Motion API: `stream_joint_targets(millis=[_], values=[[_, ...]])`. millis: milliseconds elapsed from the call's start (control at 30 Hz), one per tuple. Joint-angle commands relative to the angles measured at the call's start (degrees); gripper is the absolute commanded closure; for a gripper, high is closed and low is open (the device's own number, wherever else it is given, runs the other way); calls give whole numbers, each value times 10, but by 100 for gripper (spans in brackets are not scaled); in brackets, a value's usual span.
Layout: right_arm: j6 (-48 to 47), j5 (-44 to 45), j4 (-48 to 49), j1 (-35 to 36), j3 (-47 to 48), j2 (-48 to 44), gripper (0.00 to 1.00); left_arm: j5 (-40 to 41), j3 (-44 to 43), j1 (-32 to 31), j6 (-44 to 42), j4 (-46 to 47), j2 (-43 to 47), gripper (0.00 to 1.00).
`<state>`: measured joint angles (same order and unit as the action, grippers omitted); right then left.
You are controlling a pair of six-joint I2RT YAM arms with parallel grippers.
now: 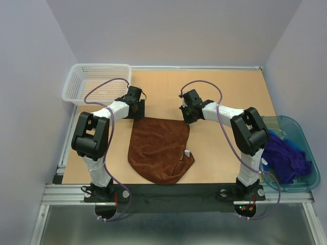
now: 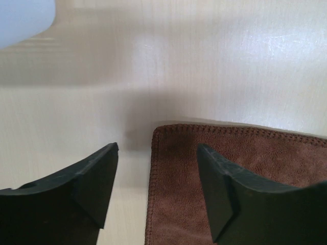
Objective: Fold and stack the towels
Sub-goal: Flatten out the crumpled towel
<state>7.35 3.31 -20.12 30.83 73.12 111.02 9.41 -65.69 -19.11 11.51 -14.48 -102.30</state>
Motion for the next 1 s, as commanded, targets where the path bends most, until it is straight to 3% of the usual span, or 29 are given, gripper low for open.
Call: stream_joint_targets(millis=[0,367,633,800,933,967], values=[[-18,13,-50,-2,-38,40,100,8,-32,-5,3,-5,-14,28],[-20,11,-49,-2,-47,39,100,15,-44,-3,-17,-5,-40,43],[-22,17,-49,-2,-58,34,100,2,-39,6,-33,-3,-44,44],[-23,23,-49,-2,-64,31,99,-11,-34,21,-39,-3,-54,59],[-23,28,-49,-1,-68,30,100,-19,-28,22,-44,-1,-62,63],[-23,28,-48,-2,-69,30,99,-20,-24,22,-46,-1,-66,70]])
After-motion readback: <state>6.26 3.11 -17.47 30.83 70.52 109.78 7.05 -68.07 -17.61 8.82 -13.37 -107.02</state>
